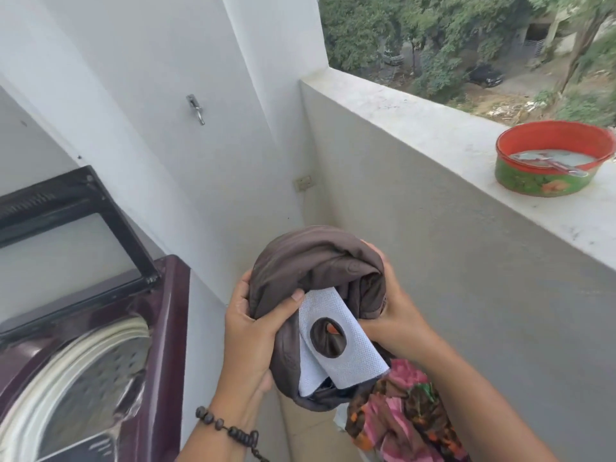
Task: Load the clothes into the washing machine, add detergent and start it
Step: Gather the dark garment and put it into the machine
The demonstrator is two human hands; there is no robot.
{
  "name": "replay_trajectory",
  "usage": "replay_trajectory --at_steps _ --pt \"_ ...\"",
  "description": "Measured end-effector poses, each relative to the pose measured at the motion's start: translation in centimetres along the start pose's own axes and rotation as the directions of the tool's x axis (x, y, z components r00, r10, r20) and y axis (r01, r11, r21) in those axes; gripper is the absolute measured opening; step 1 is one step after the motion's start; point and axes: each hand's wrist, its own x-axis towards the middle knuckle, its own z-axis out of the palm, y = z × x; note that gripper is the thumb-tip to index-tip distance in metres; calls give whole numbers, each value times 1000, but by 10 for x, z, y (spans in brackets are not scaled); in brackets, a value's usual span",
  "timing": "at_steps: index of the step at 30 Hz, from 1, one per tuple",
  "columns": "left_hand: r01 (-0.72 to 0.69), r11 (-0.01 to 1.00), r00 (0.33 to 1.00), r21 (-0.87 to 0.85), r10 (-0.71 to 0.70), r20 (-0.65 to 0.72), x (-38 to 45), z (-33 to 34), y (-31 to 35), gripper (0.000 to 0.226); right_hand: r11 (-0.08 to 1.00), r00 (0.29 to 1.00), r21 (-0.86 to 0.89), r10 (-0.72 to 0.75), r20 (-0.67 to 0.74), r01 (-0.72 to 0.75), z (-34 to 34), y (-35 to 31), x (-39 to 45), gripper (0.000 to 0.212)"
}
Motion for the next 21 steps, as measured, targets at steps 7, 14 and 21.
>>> replay_trajectory --at_steps 7,14,21 --pt "36 999 993 -2 -36 -114 -4 -35 -3 57 1000 999 -8 17 45 -16 37 7 11 98" --pt "31 999 988 -30 -35 -151 9 -87 -2 60 999 994 -45 -2 106 7 83 4 28 93" --pt "7 998 985 -67 -18 -169 38 -176 20 63 997 993 -82 -7 116 17 175 -6 56 90"
